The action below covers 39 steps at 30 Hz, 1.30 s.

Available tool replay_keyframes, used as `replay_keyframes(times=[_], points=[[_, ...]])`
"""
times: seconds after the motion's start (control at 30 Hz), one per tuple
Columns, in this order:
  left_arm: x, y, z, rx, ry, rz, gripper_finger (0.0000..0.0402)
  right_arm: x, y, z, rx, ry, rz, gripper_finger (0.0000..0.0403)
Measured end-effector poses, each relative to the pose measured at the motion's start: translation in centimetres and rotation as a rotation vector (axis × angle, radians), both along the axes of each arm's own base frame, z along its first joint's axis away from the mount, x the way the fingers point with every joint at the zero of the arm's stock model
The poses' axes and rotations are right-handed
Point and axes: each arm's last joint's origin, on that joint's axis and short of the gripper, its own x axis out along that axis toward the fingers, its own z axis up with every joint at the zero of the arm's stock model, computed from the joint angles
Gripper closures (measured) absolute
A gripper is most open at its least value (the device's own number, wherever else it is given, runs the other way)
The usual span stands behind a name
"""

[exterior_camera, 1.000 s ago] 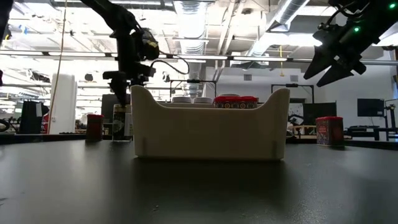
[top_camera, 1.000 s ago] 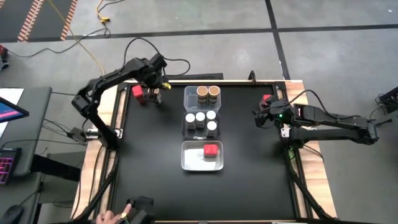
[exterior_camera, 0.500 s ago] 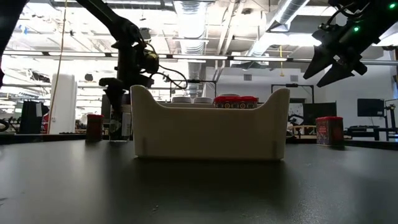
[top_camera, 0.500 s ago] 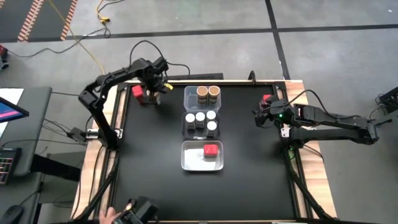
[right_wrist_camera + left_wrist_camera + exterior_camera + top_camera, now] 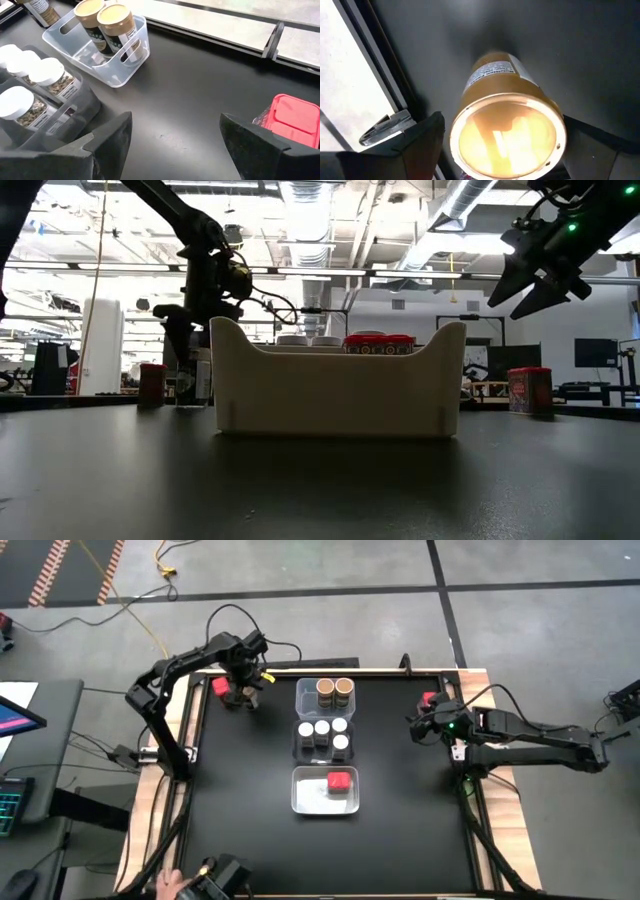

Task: Sort spices by type
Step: Put the brown seasoning bottle into the white transparent bin aligned with the other brown seasoning bottles

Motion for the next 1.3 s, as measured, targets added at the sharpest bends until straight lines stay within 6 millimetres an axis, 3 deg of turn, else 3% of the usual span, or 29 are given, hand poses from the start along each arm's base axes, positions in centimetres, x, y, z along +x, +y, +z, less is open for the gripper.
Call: replay_keyframes(times=[0.33,0.6,0.73,0.97,1.1,1.3], points=[[0.1,-0.1,-0.1,-0.042,-0.038,0.001,0.0065,-0.1,-0.3,0.0,0.0,-0.001,-0.03,0.0074],[-0.1,-0.1,-0.1,-0.047,-0.026,-0.001,0.0134,-0.1,-0.4,0.0,0.0,-0.001,-0.031,0.0074],[-0.2,-0.2,-0.1,-0.057,-0.013,-0.011,0.0134,-0.1,-0.4,0.0,0.0,-0.001,-0.031,0.0074],[0.0,-0.1,0.0,-0.035,-0.038,0.192,0.0134,-0.1,-0.4,0.0,0.0,0.0,-0.031,0.0074],[0.4,0.0,1.7,-0.019,-0.059,0.282,0.0134,-0.1,-0.4,0.0,0.0,-0.001,-0.031,0.0074],[2.0,-0.3,7.3,0.058,-0.185,0.402,0.0134,-0.1,-0.4,0.0,-0.001,0.0,-0.031,0.0074]])
